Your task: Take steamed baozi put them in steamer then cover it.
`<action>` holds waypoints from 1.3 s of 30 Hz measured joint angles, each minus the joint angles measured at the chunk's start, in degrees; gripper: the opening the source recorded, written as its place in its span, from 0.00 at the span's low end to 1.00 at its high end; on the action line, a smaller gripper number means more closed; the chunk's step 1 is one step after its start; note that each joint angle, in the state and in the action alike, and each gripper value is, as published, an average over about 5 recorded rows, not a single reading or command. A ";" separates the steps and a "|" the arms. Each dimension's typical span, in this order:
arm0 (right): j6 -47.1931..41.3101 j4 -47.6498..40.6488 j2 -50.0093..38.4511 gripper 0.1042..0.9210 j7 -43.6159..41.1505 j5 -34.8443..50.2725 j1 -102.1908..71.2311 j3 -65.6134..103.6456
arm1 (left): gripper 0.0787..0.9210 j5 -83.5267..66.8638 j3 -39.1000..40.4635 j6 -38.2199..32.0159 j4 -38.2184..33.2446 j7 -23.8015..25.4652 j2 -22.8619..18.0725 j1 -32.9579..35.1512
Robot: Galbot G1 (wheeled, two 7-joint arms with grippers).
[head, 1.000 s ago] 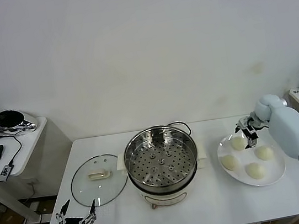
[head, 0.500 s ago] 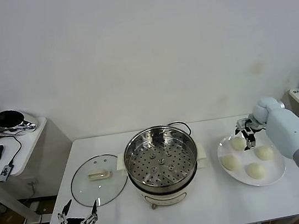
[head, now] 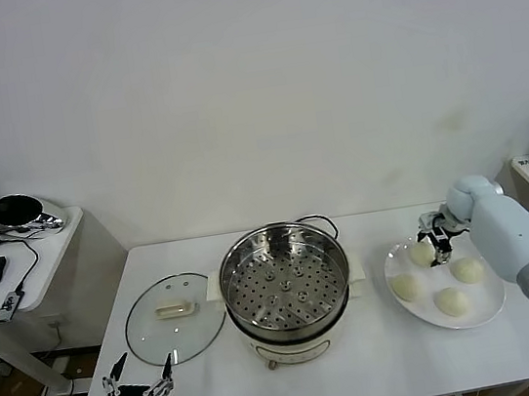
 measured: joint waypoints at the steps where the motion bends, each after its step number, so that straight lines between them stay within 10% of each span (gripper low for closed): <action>1: -0.04 0.00 -0.10 0.62 0.01 0.15 0.05 0.04 | 0.88 0.00 0.02 0.00 0.03 0.00 0.00 -0.03; 26: -3.41 15.21 -8.16 0.55 -8.32 20.42 12.05 -12.45 | 0.88 0.44 0.71 0.67 -0.95 -1.03 0.19 0.00; 39: 5.32 17.62 1.69 0.55 -14.28 36.68 26.18 -25.93 | 0.88 0.68 -0.45 2.00 -3.92 -2.45 -1.19 1.19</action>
